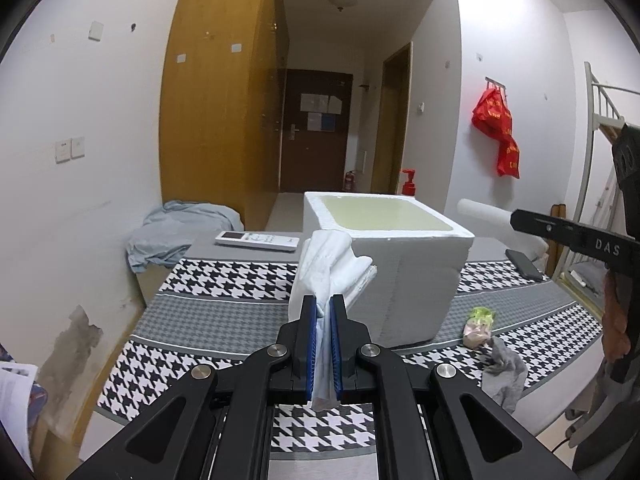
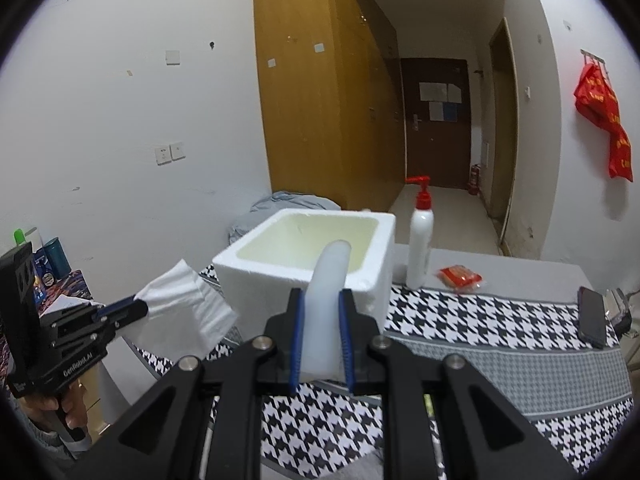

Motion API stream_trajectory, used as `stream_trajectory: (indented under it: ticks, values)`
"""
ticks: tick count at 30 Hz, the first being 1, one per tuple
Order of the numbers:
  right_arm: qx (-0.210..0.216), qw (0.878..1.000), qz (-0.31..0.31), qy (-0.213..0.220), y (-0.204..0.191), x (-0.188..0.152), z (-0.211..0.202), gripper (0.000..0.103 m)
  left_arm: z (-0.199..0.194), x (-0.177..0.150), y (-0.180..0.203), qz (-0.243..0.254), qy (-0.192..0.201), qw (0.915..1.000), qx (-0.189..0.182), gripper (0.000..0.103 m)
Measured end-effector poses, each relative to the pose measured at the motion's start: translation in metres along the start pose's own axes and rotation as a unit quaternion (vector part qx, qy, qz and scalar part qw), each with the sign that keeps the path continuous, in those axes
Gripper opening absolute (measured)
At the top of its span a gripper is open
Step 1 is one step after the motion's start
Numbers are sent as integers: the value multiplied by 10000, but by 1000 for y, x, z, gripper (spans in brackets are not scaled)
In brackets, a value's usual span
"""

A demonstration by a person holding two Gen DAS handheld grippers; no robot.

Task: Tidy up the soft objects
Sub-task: 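Carry the tissue with the left tool while the right tool carries the foam stick over the foam box, then open the right tool to drop the foam stick into the foam box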

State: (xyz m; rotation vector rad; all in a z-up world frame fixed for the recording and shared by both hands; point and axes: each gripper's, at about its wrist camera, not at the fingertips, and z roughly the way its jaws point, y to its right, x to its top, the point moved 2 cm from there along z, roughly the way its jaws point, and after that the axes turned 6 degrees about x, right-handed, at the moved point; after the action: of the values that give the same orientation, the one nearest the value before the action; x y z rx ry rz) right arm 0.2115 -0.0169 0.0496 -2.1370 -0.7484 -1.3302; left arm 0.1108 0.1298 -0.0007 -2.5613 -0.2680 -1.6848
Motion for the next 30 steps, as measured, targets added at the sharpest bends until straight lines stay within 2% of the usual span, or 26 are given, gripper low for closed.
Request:
stream_trajectory:
  ticks: [12, 30]
  values:
    - [122, 9999, -40, 2, -5, 23, 27, 20, 2, 1, -8, -34, 17, 10000, 59, 7]
    - [-47, 9996, 50, -264, -1, 40, 73, 20, 19, 7, -16, -50, 79, 9999, -114, 7]
